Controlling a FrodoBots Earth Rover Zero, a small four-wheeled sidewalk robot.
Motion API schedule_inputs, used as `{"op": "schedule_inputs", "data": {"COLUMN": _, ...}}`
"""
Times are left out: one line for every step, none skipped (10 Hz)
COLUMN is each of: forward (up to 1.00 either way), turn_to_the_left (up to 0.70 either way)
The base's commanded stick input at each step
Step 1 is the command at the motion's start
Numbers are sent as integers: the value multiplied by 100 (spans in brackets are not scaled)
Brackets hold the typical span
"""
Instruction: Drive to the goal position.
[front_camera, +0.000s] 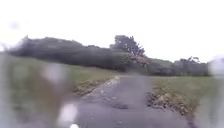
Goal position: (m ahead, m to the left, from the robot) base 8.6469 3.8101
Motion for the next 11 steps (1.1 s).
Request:
{"op": "schedule_inputs", "data": {"forward": 85, "turn_to_the_left": 0}}
{"op": "schedule_inputs", "data": {"forward": 85, "turn_to_the_left": 0}}
{"op": "schedule_inputs", "data": {"forward": 85, "turn_to_the_left": 0}}
{"op": "schedule_inputs", "data": {"forward": 85, "turn_to_the_left": 0}}
{"op": "schedule_inputs", "data": {"forward": 85, "turn_to_the_left": 0}}
{"op": "schedule_inputs", "data": {"forward": 85, "turn_to_the_left": 0}}
{"op": "schedule_inputs", "data": {"forward": 85, "turn_to_the_left": 0}}
{"op": "schedule_inputs", "data": {"forward": 85, "turn_to_the_left": -5}}
{"op": "schedule_inputs", "data": {"forward": 85, "turn_to_the_left": -27}}
{"op": "schedule_inputs", "data": {"forward": 85, "turn_to_the_left": -33}}
{"op": "schedule_inputs", "data": {"forward": 85, "turn_to_the_left": -34}}
